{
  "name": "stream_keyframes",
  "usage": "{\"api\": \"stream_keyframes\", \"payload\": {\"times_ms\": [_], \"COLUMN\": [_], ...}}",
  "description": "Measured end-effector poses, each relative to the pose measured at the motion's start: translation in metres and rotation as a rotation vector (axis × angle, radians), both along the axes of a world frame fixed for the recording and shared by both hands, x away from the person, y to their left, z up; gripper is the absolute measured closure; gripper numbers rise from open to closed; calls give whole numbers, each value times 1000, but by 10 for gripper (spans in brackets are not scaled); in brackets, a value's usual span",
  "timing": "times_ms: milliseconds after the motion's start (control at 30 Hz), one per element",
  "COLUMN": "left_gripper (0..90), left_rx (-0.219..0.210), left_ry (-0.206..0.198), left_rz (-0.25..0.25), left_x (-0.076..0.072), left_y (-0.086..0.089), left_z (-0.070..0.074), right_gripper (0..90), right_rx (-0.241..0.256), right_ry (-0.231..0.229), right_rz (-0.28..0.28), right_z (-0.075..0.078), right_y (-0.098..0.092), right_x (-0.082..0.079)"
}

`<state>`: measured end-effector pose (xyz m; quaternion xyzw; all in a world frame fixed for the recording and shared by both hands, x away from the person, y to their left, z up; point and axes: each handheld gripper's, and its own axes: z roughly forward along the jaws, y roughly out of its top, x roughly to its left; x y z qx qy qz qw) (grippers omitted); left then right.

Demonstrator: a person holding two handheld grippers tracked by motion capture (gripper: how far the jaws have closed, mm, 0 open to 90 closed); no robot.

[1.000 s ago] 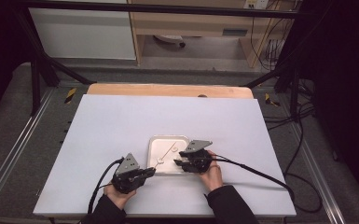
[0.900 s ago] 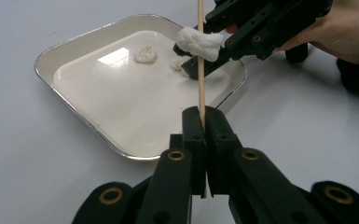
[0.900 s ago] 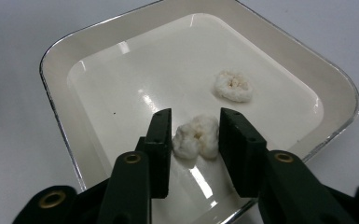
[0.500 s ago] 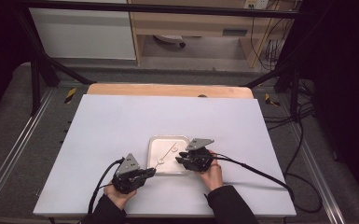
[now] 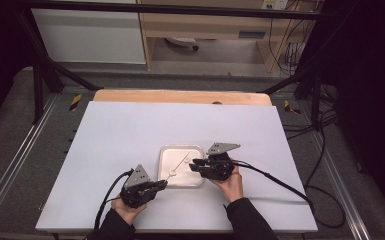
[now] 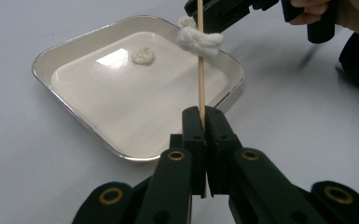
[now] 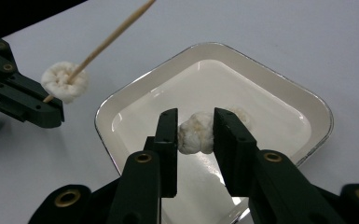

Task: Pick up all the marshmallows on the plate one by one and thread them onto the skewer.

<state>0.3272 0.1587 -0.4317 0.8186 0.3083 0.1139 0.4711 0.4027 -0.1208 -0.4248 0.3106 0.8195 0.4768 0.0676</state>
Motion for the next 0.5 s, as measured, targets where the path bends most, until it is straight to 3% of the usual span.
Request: {"api": "stream_keyframes", "payload": {"times_ms": [500], "left_gripper": [875], "left_rx": [0], "left_ry": [1], "left_rz": [-9], "left_x": [-1], "left_y": [-2], "left_z": [0], "right_gripper": [719], "right_rx": [164], "right_ry": [41], "right_rz": [-18], "right_z": [21], "right_y": [-26], "right_x": [0]}}
